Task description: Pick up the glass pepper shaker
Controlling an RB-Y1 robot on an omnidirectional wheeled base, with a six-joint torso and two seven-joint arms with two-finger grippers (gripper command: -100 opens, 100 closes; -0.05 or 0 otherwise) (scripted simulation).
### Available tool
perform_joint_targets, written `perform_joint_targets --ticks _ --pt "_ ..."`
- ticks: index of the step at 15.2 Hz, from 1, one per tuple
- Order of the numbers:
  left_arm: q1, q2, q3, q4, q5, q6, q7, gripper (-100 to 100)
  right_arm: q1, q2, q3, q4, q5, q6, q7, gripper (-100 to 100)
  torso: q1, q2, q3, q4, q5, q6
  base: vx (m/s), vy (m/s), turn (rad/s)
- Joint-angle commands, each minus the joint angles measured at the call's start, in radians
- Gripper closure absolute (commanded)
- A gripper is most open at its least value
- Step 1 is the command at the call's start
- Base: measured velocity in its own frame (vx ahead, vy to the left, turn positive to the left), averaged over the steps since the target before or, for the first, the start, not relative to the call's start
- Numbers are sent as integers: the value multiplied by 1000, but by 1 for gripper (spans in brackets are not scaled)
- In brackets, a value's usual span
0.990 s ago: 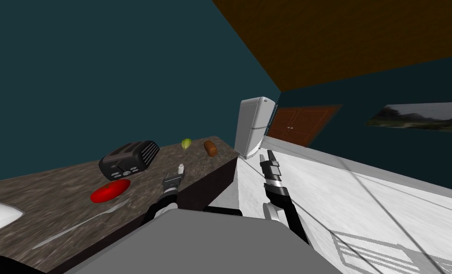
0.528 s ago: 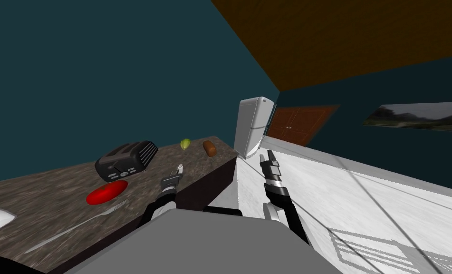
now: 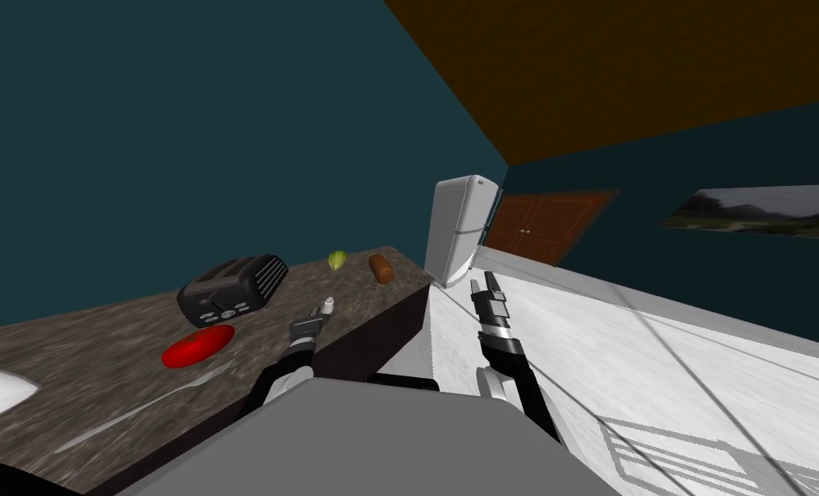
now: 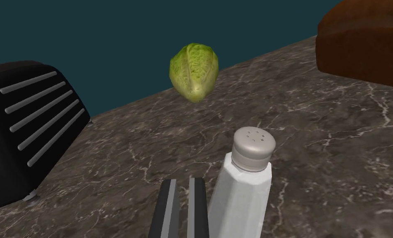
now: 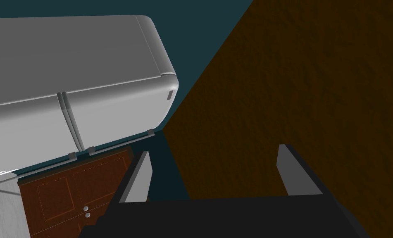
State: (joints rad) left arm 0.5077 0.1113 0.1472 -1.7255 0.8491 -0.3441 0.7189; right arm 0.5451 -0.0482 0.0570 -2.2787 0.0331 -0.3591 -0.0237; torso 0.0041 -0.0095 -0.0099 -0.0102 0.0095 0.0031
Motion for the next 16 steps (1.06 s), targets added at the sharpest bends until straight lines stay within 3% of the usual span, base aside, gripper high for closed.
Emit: perform_joint_targets --ticks 1,3,7,10,11,12,13,14,15,16 --pt "-1 35 4 2 -2 8 -4 -100 0 0 0 0 0 0 0 0 0 0 0 0 0 0 3 -5 -14" --pt "-6 59 10 8 -5 19 -10 -100 0 0 0 0 0 0 0 0 0 0 0 0 0 0 6 -5 -22" --pt "-27 3 39 19 -18 66 -37 -100 0 0 0 0 0 0 0 0 -1 -1 -1 0 0 0 16 -20 -54" --pt "-31 -41 44 19 -19 73 -40 -100 0 0 0 0 0 0 0 0 -1 -2 -1 0 0 0 15 -12 -16" --pt "-31 -25 44 18 -18 73 -40 -100 0 0 0 0 0 0 0 0 -1 -1 -1 0 0 0 5 -4 -1" --pt "-42 -15 76 5 -4 88 -37 -100 0 0 0 0 0 0 0 0 -1 -1 -1 0 0 0 6 -11 -59" --pt "-46 -10 86 1 1 93 -35 -100 0 0 0 0 0 0 0 0 0 -1 -1 0 0 0 11 -18 -100" --pt "-45 -16 72 11 -6 85 -38 -100 0 0 0 0 0 0 0 0 -1 -1 -1 0 0 0 8 -9 -36" --pt "-31 -28 44 18 -18 74 -41 100 0 0 0 0 0 0 0 0 -1 -1 -1 0 0 0 -2 8 84" --pt "-42 -21 63 12 -10 84 -39 100 0 0 0 0 0 0 0 0 0 0 0 0 0 -1 -3 -1 20"
